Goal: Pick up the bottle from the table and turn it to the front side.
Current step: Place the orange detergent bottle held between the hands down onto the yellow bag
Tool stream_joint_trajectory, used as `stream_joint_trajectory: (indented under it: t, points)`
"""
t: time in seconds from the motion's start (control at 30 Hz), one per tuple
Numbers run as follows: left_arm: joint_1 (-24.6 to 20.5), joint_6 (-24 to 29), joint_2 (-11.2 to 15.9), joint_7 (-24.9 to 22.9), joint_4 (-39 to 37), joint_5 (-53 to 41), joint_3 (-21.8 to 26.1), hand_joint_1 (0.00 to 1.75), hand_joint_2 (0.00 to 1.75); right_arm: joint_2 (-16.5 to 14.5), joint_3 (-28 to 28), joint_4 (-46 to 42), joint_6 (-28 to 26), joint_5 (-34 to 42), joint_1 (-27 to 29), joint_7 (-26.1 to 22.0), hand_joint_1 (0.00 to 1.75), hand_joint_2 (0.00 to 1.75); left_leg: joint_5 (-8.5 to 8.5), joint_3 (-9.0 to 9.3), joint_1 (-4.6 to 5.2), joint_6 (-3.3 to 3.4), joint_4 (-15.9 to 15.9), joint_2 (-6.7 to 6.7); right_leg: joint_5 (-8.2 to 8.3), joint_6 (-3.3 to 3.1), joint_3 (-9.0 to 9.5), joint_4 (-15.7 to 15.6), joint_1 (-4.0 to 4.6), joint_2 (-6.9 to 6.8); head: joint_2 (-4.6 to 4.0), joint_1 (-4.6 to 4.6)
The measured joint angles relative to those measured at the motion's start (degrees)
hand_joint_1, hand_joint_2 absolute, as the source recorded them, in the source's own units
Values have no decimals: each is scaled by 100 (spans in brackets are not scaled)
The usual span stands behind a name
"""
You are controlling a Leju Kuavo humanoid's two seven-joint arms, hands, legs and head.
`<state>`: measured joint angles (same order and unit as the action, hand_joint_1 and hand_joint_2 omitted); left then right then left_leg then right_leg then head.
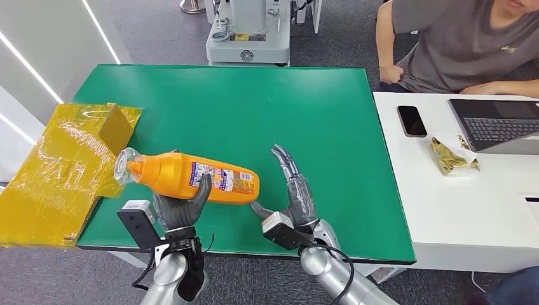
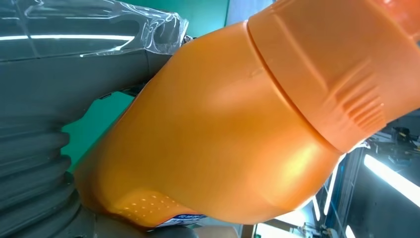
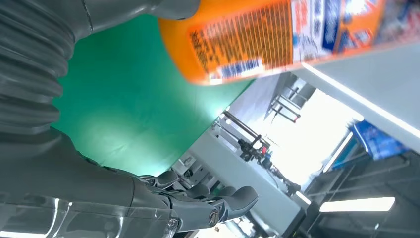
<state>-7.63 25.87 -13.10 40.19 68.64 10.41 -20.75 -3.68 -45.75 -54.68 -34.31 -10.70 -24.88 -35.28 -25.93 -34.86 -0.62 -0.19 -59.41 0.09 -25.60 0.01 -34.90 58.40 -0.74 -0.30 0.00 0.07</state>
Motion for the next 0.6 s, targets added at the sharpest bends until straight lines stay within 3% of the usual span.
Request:
stream_joint_trajectory:
  t: [0.37, 0.6]
  points:
    - [129, 342, 74, -11, 255, -282, 192, 175, 175, 258, 46, -1314, -198, -27, 850, 113, 0, 175, 0, 0, -1, -1, 2, 1, -2, -1, -3, 1, 1, 1, 0, -1]
    - [-146, 1246, 337, -481, 301, -2124, 456, 175, 175, 276, 46, -1580, -50, -128, 1021, 190, 0, 175, 4, 0, -3, -6, 3, 2, -1, -3, -2, 4, 2, 1, 0, -1]
